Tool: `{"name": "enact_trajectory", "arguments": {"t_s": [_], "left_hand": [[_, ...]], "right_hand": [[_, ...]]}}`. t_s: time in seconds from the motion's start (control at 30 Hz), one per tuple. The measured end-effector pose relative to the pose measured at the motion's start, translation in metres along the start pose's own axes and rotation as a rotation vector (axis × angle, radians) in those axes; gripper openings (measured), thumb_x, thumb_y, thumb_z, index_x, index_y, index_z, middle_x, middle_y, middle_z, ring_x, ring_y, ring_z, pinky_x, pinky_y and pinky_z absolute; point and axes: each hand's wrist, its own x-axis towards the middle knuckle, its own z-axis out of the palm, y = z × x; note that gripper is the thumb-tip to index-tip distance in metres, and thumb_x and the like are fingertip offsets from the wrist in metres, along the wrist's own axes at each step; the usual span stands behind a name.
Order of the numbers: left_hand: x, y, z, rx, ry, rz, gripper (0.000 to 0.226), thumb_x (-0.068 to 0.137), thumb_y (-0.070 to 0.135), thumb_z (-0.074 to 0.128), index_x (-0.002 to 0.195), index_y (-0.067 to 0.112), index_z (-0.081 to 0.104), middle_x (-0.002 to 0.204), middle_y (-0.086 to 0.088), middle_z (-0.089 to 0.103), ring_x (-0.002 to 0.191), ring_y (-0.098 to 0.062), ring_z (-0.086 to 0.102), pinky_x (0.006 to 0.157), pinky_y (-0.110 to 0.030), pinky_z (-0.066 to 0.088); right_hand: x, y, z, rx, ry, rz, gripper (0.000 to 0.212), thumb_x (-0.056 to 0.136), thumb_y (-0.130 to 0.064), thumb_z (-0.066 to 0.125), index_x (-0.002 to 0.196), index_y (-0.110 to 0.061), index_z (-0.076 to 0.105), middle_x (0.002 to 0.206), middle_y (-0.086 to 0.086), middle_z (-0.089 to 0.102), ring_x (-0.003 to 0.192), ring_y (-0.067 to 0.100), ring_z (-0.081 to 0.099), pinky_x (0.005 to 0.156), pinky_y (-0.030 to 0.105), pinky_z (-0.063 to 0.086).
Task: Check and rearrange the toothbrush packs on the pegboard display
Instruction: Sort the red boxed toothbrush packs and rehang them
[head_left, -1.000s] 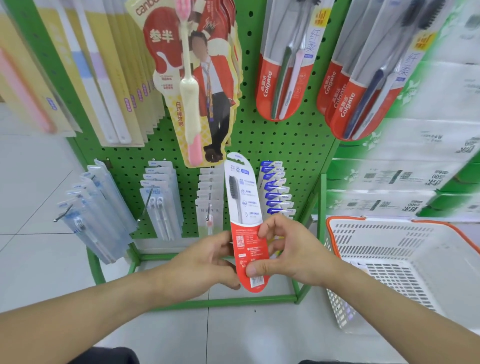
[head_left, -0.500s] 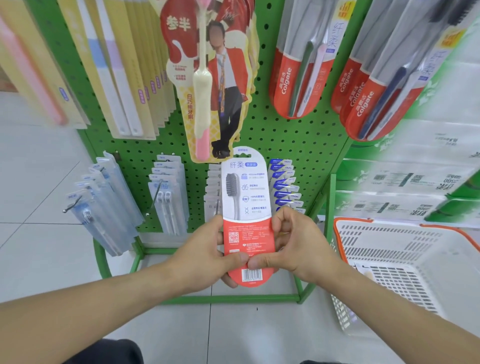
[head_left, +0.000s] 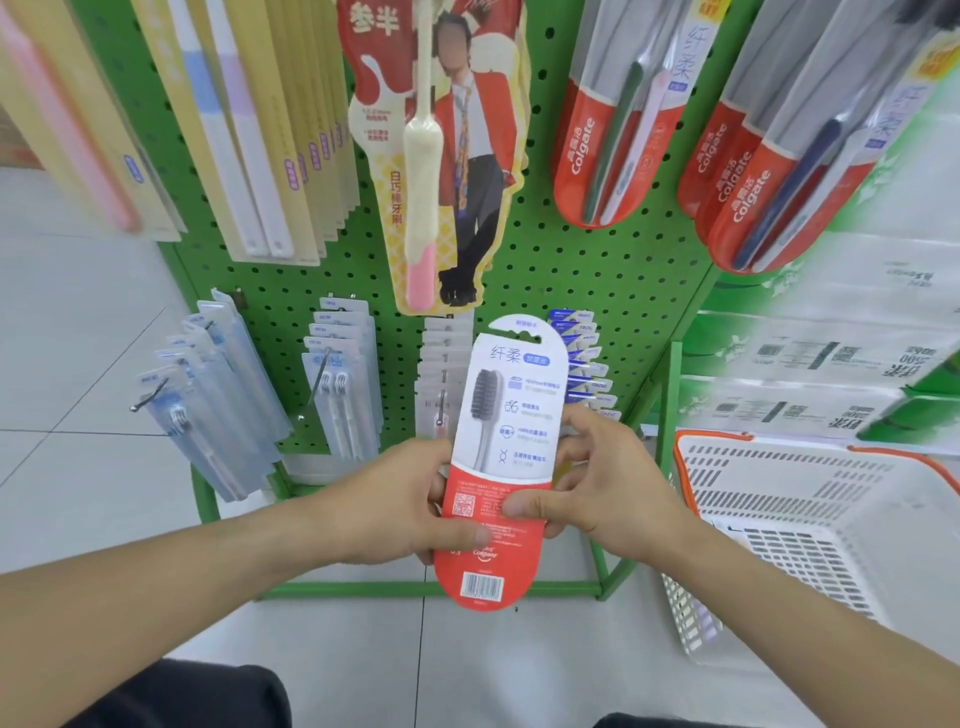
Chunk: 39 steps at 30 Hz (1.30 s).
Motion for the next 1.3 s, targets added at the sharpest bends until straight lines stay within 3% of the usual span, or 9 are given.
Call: {"name": "enact_trajectory", "arguments": {"t_s": [0.17,0.3,0.5,0.6,0.8,0.93,1.0,1.1,1.3], "left_hand": [[-0.0009,0.0026,-0.0044,0.015,-0.024,-0.032,0.043,0.080,0.012,0.084,0.112,0.034,0.065,0.108,0.010,0.076,0.098,-0.013,0.073,0.080,-0.044,0.063],[-0.0031,0.0029,-0.0075,0.047,-0.033,-0.066,0.030,0.085,0.021,0.080,0.112,0.025,0.069,0.102,0.001,0.078,0.091,-0.020,0.075,0.074,-0.044,0.063],[-0.0030,0.0042,-0.0062,-0.094,0.016,-0.038,0.050,0.076,0.001,0.084,0.118,0.020,0.064,0.107,0.000,0.077,0.095,-0.022,0.075,0.082,-0.047,0.062],[-0.0038,0.0037,-0.0076,-0.076,-0.047,-0.049,0.040,0.086,0.010,0.077,0.122,0.016,0.060,0.110,-0.003,0.077,0.097,-0.024,0.075,0.080,-0.050,0.062],[-0.0053,0.0062,-0.0038,-0.039,-0.114,-0.102,0.027,0.098,0.023,0.063,0.120,0.008,0.063,0.103,-0.010,0.078,0.094,-0.027,0.076,0.080,-0.046,0.062],[-0.0010,0.0099,-0.0020,-0.092,-0.005,-0.216,0.050,0.102,0.043,0.045,0.104,0.000,0.071,0.094,-0.014,0.078,0.086,-0.029,0.076,0.079,-0.047,0.062],[0.0006,0.0099,-0.0016,-0.131,0.077,-0.176,0.039,0.102,0.037,0.051,0.100,0.003,0.071,0.089,-0.012,0.078,0.082,-0.029,0.077,0.076,-0.046,0.063],[0.0013,0.0088,-0.0007,-0.155,0.132,-0.093,0.016,0.099,0.022,0.059,0.108,0.013,0.068,0.086,-0.013,0.078,0.079,-0.030,0.077,0.069,-0.043,0.064],[0.0017,0.0073,-0.0012,-0.103,0.078,-0.089,0.021,0.101,0.021,0.058,0.119,0.012,0.061,0.092,-0.016,0.077,0.083,-0.033,0.076,0.072,-0.052,0.062]], "right_hand": [[-0.0009,0.0020,0.0011,0.022,-0.148,-0.031,0.052,0.076,-0.010,0.087,0.119,-0.025,0.062,0.098,0.004,0.078,0.074,0.033,0.075,0.058,0.048,0.062],[-0.0019,0.0027,-0.0014,0.095,-0.205,-0.016,0.040,0.085,-0.014,0.077,0.122,-0.017,0.061,0.097,0.014,0.077,0.076,0.040,0.074,0.056,0.043,0.062],[-0.0003,0.0073,-0.0022,0.102,-0.290,0.045,0.034,0.090,-0.017,0.074,0.122,-0.014,0.063,0.094,0.020,0.076,0.079,0.043,0.073,0.061,0.040,0.062],[-0.0005,0.0073,-0.0042,0.025,-0.290,0.062,0.028,0.089,-0.020,0.077,0.116,-0.018,0.068,0.090,0.012,0.078,0.071,0.033,0.074,0.053,0.032,0.056],[0.0008,0.0082,-0.0028,-0.003,-0.156,0.033,0.032,0.076,-0.018,0.088,0.105,-0.022,0.075,0.095,0.001,0.079,0.071,0.020,0.068,0.050,0.033,0.052],[-0.0010,0.0082,0.0026,0.012,-0.233,0.050,0.021,0.084,-0.018,0.081,0.104,-0.018,0.075,0.092,0.002,0.079,0.071,0.025,0.069,0.043,0.027,0.049],[-0.0012,0.0084,0.0048,-0.005,-0.251,0.063,0.019,0.086,-0.020,0.080,0.104,-0.015,0.074,0.091,0.003,0.079,0.070,0.026,0.068,0.043,0.027,0.049],[-0.0002,0.0081,0.0046,-0.102,-0.231,0.087,0.020,0.085,-0.023,0.081,0.103,-0.016,0.074,0.086,0.003,0.078,0.063,0.021,0.067,0.045,0.031,0.051],[0.0003,0.0012,0.0045,-0.180,-0.051,0.094,0.058,0.058,-0.025,0.099,0.102,-0.017,0.062,0.088,0.001,0.073,0.056,0.024,0.069,0.045,0.040,0.057]]}}
